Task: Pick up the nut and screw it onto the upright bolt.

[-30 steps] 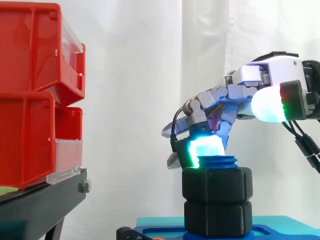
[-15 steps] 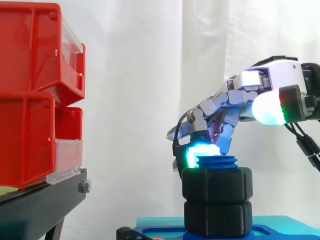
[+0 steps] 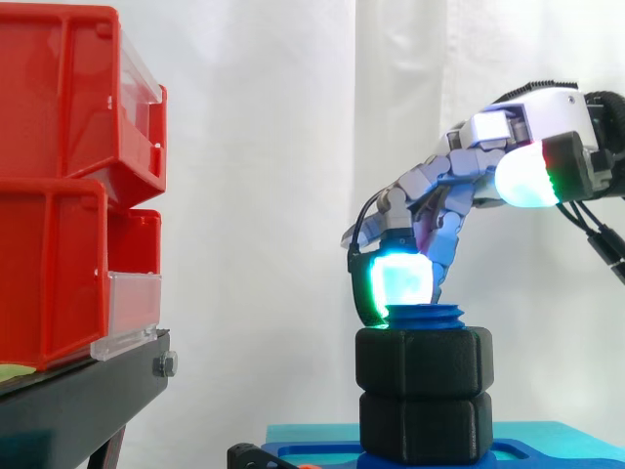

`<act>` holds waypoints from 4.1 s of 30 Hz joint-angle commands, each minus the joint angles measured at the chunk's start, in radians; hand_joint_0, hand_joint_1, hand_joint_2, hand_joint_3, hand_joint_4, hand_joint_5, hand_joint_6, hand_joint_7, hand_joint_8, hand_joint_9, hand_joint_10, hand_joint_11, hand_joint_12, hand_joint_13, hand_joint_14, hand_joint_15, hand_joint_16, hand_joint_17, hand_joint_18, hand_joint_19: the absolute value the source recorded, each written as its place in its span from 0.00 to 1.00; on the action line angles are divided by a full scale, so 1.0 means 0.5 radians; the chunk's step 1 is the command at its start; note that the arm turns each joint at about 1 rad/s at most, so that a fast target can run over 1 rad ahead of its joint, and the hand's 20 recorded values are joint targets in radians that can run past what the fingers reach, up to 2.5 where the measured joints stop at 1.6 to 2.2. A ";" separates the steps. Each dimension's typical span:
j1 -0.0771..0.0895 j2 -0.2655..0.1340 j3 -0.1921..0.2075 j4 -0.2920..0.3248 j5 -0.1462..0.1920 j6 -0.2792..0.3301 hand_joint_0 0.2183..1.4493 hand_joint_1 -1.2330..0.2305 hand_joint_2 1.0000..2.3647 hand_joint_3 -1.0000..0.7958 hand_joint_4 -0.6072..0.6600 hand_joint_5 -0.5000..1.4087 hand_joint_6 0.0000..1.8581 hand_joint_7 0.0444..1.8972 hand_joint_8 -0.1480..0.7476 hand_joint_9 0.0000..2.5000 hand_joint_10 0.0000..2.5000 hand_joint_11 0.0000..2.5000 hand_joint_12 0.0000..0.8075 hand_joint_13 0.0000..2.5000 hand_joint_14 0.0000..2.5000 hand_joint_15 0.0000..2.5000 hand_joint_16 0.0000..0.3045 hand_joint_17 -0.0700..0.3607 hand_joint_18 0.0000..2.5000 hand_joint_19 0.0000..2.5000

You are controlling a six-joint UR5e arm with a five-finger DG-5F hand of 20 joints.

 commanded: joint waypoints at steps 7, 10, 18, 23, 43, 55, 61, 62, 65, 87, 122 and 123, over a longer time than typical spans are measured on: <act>-0.007 0.186 -0.063 -0.235 0.058 -0.305 0.24 0.72 0.00 0.28 0.69 0.21 0.27 0.47 0.48 0.36 0.00 0.00 0.37 0.25 0.00 0.00 0.10 0.32 0.12 0.00; 0.005 0.376 -0.275 -0.266 0.202 -0.379 0.24 0.71 0.00 0.28 0.69 0.21 0.27 0.46 0.48 0.36 0.00 0.00 0.37 0.25 0.00 0.00 0.10 0.32 0.11 0.00; 0.063 0.836 -0.910 0.087 0.527 -0.364 0.24 0.70 0.00 0.28 0.68 0.21 0.27 0.45 0.47 0.34 0.00 0.00 0.37 0.23 0.00 0.00 0.10 0.32 0.09 0.00; 0.091 1.045 -1.211 0.292 0.582 -0.342 0.24 0.68 0.00 0.28 0.68 0.20 0.27 0.44 0.47 0.32 0.00 0.00 0.38 0.21 0.00 0.00 0.10 0.33 0.08 0.00; 0.146 1.208 -1.515 0.547 1.009 0.179 0.24 0.61 0.00 0.28 0.61 0.16 0.27 0.33 0.42 0.14 0.00 0.00 0.44 0.04 0.00 0.00 0.13 0.37 0.00 0.00; 0.158 1.208 -1.515 0.529 1.021 0.728 0.26 0.59 0.00 0.29 0.60 0.15 0.27 0.30 0.42 0.12 0.00 0.00 0.44 0.04 0.00 0.00 0.14 0.39 0.00 0.00; 0.161 1.211 -1.515 0.547 1.015 0.793 0.25 0.58 0.00 0.28 0.60 0.15 0.27 0.29 0.42 0.11 0.00 0.00 0.44 0.04 0.00 0.00 0.14 0.39 0.00 0.00; 0.161 1.211 -1.515 0.550 1.012 0.793 0.25 0.59 0.00 0.28 0.60 0.15 0.27 0.29 0.42 0.11 0.00 0.00 0.44 0.04 0.00 0.00 0.14 0.39 0.00 0.00; 0.161 1.208 -1.515 0.544 1.015 0.787 0.24 0.59 0.00 0.28 0.60 0.15 0.27 0.29 0.42 0.10 0.00 0.00 0.45 0.04 0.00 0.00 0.14 0.39 0.00 0.00; 0.161 1.208 -1.515 0.532 1.024 0.781 0.22 0.60 0.00 0.28 0.53 0.14 0.27 0.32 0.40 0.06 0.00 0.00 0.45 0.03 0.00 0.00 0.15 0.40 0.00 0.00; 0.161 1.208 -1.515 0.532 1.024 0.781 0.23 0.58 0.00 0.28 0.58 0.14 0.27 0.33 0.39 0.08 0.00 0.00 0.43 0.04 0.00 0.00 0.14 0.39 0.00 0.00; 0.161 1.211 -1.515 0.532 1.024 0.781 0.23 0.58 0.00 0.28 0.58 0.15 0.27 0.33 0.39 0.08 0.00 0.00 0.43 0.04 0.00 0.00 0.14 0.39 0.00 0.00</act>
